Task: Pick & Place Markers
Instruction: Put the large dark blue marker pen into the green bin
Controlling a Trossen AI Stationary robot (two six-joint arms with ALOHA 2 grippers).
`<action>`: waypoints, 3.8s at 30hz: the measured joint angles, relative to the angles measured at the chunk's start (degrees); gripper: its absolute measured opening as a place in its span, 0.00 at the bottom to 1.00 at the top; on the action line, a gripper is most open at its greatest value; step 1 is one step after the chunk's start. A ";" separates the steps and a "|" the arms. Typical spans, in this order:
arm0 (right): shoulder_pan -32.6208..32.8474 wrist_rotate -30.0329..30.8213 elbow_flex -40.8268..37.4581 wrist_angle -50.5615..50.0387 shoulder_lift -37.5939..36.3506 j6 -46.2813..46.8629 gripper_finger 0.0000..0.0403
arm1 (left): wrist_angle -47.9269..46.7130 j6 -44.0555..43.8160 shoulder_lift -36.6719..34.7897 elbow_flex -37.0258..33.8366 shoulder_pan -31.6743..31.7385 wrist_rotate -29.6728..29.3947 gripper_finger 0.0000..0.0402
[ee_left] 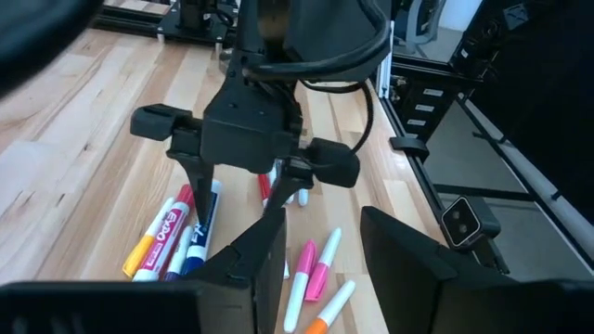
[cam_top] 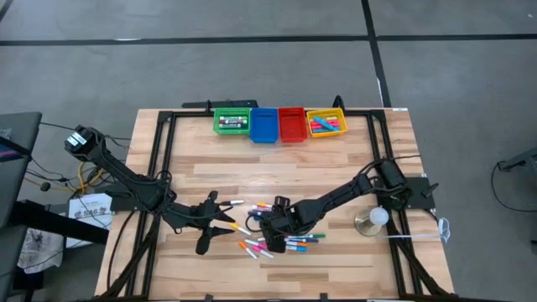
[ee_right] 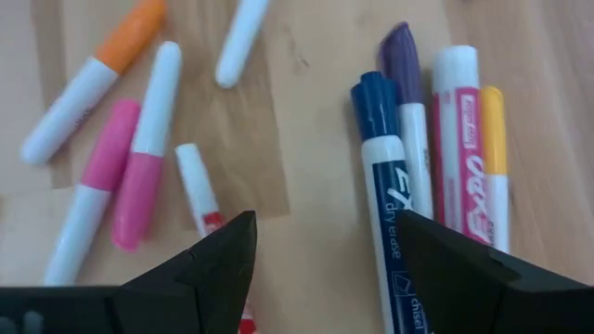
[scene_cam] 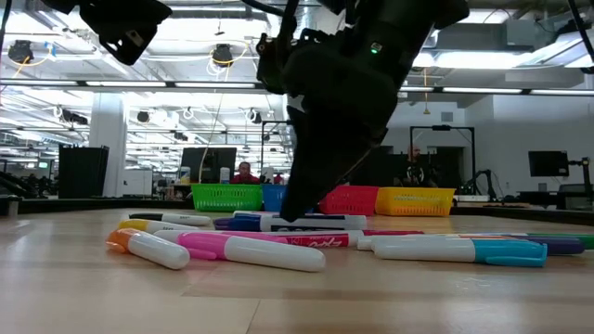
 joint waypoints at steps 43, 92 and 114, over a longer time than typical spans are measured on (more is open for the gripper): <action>-1.07 -5.56 2.32 -5.10 -0.39 0.12 0.00 | 0.20 -0.03 0.02 -0.02 -0.09 -0.01 0.35; -4.46 -10.92 -2.58 0.54 -0.12 4.20 0.11 | 0.20 0.59 0.04 -0.02 1.34 -0.03 0.35; -3.34 -3.56 23.59 -18.76 0.07 -0.31 0.12 | -9.02 5.01 -19.90 -0.04 1.99 -5.60 0.35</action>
